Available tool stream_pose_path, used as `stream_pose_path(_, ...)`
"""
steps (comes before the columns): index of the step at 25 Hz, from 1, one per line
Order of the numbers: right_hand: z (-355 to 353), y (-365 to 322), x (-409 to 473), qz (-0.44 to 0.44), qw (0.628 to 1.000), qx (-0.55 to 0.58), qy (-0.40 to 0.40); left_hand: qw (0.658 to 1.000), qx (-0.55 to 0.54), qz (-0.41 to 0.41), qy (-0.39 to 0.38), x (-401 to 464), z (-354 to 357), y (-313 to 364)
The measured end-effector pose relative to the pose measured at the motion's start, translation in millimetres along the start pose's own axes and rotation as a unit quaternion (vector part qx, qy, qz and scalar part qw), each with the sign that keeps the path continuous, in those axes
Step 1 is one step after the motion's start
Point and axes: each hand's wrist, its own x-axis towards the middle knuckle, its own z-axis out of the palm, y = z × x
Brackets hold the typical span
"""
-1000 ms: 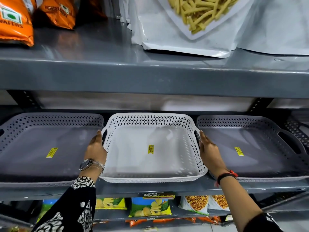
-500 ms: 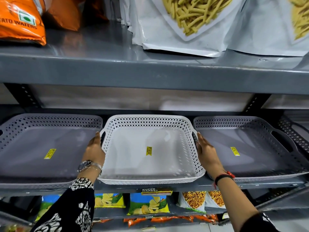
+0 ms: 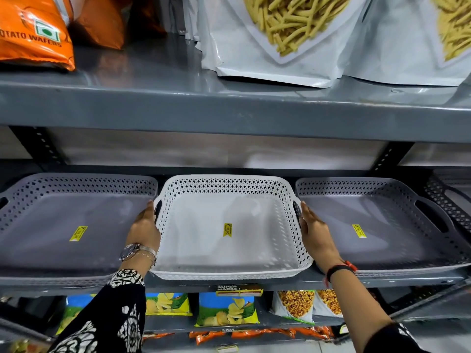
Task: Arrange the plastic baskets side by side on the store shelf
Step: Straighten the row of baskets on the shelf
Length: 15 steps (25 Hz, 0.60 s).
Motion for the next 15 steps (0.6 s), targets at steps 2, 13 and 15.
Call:
stream_pose_path(2, 0.5, 0.5, 0.2, 0.0, 1.0, 0.004, 0.005, 1.0, -0.005, -0.002, -0.004, -0.7, -0.6, 0.7)
stream_pose_path(13, 1.8, 1.1, 3.0, -0.011, 1.0, -0.01, 0.002, 1.0, -0.002, 0.001, -0.026, 1.6, 0.6, 1.5)
stream_pose_path(15, 1.3, 1.1, 2.9, -0.016, 1.0, -0.013, 0.003, 1.0, 0.003, 0.005, -0.023, 3.9, 2.7, -1.0)
